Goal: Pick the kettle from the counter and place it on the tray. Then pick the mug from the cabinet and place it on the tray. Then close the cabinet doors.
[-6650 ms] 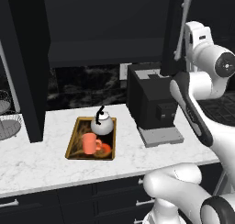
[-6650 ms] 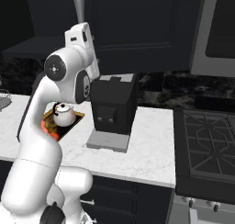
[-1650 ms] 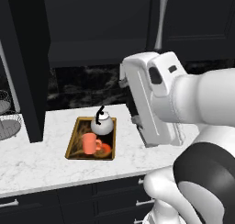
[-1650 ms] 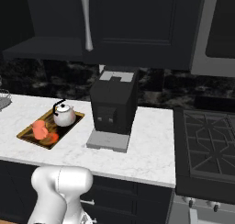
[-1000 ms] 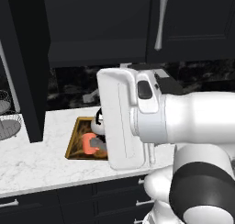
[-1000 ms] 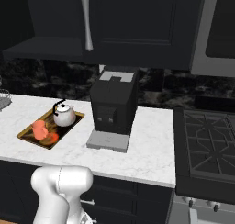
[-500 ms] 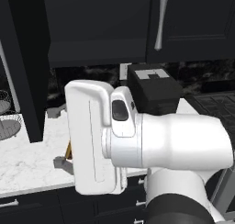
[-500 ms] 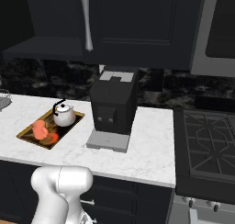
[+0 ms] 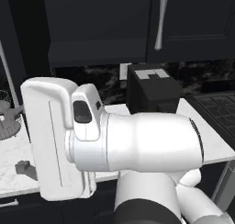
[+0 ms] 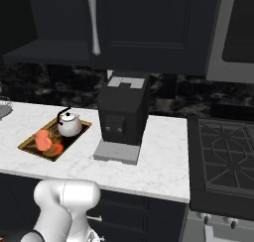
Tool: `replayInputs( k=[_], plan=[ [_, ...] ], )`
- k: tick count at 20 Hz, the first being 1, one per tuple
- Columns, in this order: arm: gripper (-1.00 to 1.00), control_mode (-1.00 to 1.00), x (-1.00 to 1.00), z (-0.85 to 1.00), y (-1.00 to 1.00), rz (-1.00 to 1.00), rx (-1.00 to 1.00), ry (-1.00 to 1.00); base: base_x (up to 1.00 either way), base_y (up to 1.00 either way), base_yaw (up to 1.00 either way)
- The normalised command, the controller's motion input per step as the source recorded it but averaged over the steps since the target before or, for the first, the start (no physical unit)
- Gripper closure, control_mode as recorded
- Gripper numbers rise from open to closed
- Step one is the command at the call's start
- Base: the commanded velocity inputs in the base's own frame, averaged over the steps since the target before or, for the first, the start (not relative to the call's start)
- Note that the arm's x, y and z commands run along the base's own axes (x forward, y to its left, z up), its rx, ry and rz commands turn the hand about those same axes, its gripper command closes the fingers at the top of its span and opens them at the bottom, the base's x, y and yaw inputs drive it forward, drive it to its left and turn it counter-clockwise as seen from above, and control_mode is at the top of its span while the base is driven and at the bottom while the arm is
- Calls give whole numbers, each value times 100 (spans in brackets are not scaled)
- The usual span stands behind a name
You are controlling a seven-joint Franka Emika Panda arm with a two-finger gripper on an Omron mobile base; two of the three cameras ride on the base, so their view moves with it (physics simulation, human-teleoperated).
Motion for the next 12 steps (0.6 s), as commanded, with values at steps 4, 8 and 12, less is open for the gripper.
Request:
replayInputs(
  k=[4, 8, 12],
  plan=[
    [-100, -100, 10, 1, 49, -4, 0, -12, 0, 0, 0],
    [-100, -100, 27, -4, 51, -13, 0, -5, 0, 0, 0],
    [-100, -100, 31, 0, 46, -18, 0, 0, 0, 0, 0]
  ],
)
